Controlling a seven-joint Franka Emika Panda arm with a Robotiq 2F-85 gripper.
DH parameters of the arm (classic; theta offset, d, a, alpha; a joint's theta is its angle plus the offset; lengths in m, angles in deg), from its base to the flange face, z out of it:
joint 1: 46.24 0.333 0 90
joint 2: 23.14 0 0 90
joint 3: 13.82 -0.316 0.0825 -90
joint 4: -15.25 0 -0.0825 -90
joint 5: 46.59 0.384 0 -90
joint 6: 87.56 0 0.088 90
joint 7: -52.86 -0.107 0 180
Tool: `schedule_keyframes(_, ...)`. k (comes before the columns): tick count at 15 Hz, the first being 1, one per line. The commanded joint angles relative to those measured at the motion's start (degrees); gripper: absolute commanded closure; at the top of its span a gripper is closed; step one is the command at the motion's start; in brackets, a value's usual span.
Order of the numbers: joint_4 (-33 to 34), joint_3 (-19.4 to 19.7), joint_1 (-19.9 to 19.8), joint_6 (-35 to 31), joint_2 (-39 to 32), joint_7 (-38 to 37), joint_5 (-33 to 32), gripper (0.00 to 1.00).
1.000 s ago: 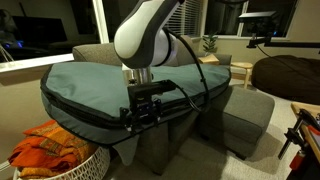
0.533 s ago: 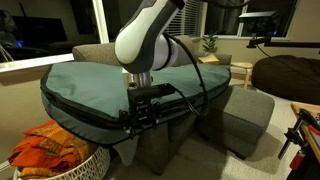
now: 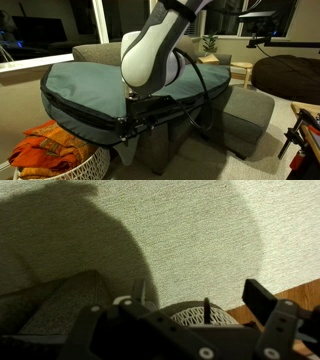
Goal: Close the zip from left to right
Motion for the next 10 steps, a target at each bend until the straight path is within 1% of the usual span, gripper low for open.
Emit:
schedule_keyframes(1,-5.1,1.1,1.9,-6.8,1.8,-0.9,-0.7,0.0)
schedule_keyframes(5,-7.1,1.9,2.9,-11.3,2.2,-1.2,-0.5,0.0)
schedule_keyframes(10,-10.8,3.6,5.6,-16.7,3.6,-2.9,-0.2,0.0)
